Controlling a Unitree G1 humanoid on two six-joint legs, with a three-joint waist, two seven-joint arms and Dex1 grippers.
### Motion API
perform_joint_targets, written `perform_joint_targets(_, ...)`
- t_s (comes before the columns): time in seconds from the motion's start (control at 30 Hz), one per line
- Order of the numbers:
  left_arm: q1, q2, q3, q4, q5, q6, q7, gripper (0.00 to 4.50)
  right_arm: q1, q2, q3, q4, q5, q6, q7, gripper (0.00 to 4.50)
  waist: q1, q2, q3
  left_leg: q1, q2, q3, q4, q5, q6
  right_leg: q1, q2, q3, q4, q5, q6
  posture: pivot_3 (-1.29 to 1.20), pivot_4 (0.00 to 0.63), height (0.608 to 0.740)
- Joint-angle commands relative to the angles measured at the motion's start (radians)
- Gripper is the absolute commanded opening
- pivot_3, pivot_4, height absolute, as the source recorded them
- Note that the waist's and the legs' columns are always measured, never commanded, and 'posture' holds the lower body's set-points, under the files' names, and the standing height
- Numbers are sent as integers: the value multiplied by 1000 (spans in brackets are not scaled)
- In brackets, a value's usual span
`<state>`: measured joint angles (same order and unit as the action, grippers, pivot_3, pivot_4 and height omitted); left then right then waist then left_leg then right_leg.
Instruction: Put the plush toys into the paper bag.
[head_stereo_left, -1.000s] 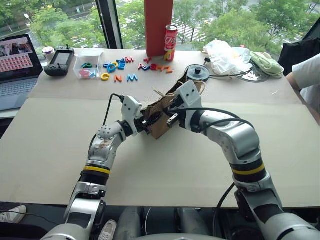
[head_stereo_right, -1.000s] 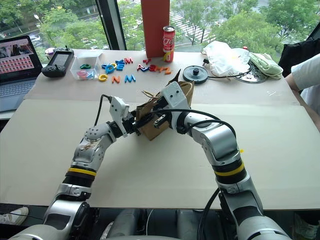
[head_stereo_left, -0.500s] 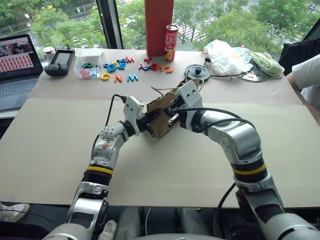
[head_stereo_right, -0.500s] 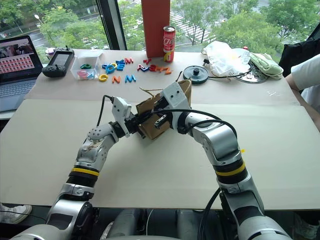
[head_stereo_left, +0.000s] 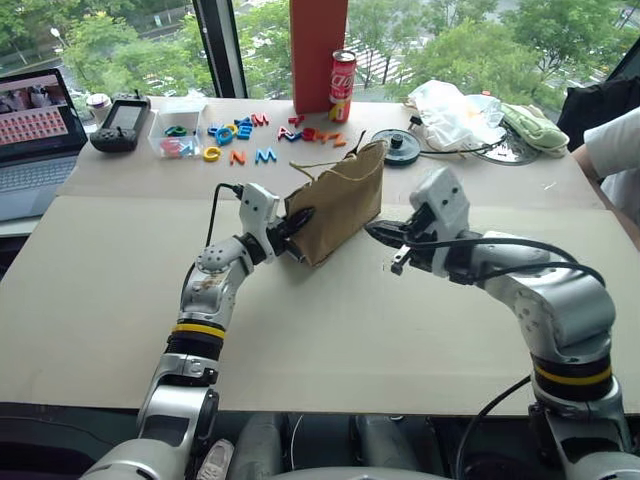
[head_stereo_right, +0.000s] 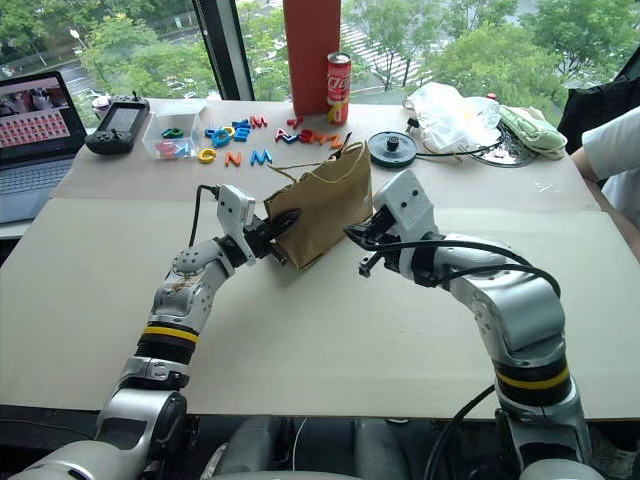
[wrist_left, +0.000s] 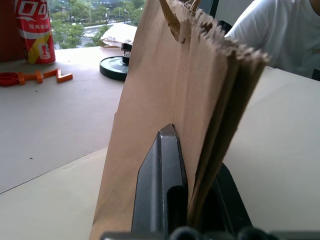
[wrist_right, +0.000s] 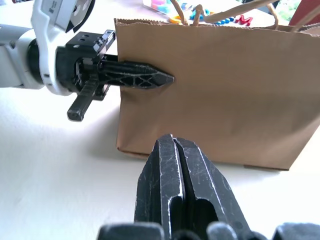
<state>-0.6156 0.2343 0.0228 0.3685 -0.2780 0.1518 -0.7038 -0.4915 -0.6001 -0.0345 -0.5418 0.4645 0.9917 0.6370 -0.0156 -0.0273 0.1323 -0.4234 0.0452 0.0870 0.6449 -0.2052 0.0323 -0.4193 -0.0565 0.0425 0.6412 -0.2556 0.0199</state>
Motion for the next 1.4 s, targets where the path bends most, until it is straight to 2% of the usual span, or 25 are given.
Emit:
perform_joint_targets(0.03,-9,57,35,-70,-68,-5,-108,26,12,-58,-123,2,83,-47,84,0,-3,0,0,0,0,0,0,0,0,0,0,0,0,0,0,0,150,739)
perform_joint_targets(0.2,13,178,50,-208,-200,108,-306,26,47,-148,-141,53,118,-31,143,0,0,0,0,0,1,0,0,0,0,0,0,0,0,0,0,0,150,739)
perform_joint_targets(0.33,-5,415,47,-209,-252,199,-600,26,79,-227,-156,53,163,-63,247,0,-2,0,0,0,1,1,0,0,0,0,0,0,-1,0,0,0,150,739)
perform_joint_targets(0.53,-14,522,-30,-178,-212,143,-808,26,84,-349,-167,105,182,-136,401,0,11,1,1,1,0,1,0,0,0,1,-1,0,-1,-1,0,0,150,739)
perform_joint_targets(0.77,5,469,-74,-182,-195,76,-854,26,95,-419,-149,151,183,-224,525,0,16,1,1,0,0,2,0,0,0,0,0,0,-2,-1,0,0,150,739)
perform_joint_targets(1.0,60,342,-99,-90,-107,-141,-800,26,97,-416,-128,142,184,-225,518,0,16,1,1,0,1,2,1,0,1,0,0,1,-1,-1,0,0,150,739)
perform_joint_targets(1.23,50,325,-98,-19,-82,-200,-785,26,108,-419,-115,126,184,-226,509,0,18,1,1,0,1,1,2,0,1,0,0,1,0,-1,0,0,150,739)
perform_joint_targets(1.37,47,330,-101,-12,-73,-200,-785,1084,111,-417,-108,121,182,-226,503,0,18,1,1,0,1,1,2,0,1,0,0,1,0,-1,0,0,150,739)
perform_joint_targets(1.4,47,330,-100,-10,-71,-202,-787,1489,112,-416,-107,119,182,-225,501,0,19,1,1,0,1,1,2,0,1,0,0,0,0,-1,0,0,150,739)
